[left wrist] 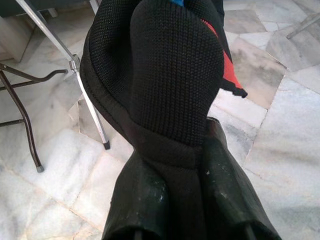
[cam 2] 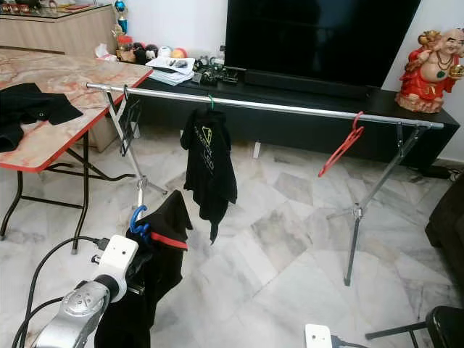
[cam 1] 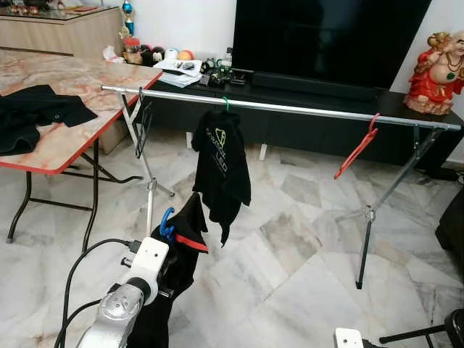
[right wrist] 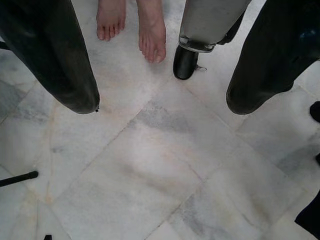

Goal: Hang hanger

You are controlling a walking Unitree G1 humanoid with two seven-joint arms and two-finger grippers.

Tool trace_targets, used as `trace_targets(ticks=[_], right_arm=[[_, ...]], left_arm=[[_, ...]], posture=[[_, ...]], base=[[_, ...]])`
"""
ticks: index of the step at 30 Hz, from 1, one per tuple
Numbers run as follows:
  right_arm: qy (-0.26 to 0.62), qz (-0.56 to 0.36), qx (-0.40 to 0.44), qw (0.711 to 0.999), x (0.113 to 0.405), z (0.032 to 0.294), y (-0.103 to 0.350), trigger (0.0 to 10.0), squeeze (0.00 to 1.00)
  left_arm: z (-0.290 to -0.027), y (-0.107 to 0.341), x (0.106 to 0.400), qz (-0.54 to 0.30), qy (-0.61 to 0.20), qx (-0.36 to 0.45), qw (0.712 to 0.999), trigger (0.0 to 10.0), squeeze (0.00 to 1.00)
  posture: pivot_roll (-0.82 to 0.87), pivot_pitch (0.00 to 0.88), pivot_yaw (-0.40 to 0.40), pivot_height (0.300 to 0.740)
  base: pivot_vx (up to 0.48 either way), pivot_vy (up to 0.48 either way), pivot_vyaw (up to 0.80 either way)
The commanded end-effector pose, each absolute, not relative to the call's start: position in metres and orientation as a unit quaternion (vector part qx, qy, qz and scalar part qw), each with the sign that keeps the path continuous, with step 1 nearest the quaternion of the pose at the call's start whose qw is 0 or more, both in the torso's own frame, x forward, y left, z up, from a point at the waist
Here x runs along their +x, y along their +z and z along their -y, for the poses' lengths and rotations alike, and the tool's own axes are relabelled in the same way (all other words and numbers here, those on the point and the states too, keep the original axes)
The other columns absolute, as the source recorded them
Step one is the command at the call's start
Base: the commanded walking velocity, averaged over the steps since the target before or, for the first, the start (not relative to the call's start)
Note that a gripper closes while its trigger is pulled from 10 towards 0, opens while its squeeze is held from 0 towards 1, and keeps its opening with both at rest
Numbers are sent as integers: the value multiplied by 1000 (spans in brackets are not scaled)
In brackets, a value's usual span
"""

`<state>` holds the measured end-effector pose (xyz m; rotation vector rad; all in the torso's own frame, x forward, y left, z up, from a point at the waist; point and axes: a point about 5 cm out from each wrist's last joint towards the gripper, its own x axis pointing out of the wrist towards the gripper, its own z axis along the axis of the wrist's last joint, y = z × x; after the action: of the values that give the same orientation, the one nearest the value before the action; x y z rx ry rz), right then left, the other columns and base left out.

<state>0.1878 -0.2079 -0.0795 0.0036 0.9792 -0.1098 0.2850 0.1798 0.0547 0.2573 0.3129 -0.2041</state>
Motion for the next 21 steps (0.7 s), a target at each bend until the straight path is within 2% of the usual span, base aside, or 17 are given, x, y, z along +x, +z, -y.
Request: trace_targets(ticks=[1, 13, 17, 21], right_arm=[[-51, -468, 1, 882, 193, 207, -77, 10000, 0], [-24, -479, -20, 877, 187, 205, -80, 10000, 0], [4, -482, -50, 875, 185, 197, -83, 10000, 0], [10, -487, -48, 872, 178, 190, -87, 10000, 0]], left_arm=[[-178, 61, 289, -143, -99, 124, 977, 10000, 0], [-176, 62, 289, -142, -106, 123, 976, 10000, 0], [-177, 63, 290, -143, -105, 125, 976, 10000, 0], [-179, 63, 290, -145, -99, 125, 977, 10000, 0]], posture=[[141, 0, -41, 740], [140, 0, -35, 740], [141, 0, -39, 740], [140, 0, -42, 740]], base=[[315, 0, 0], [347, 0, 0], [386, 0, 0], [388, 0, 728]])
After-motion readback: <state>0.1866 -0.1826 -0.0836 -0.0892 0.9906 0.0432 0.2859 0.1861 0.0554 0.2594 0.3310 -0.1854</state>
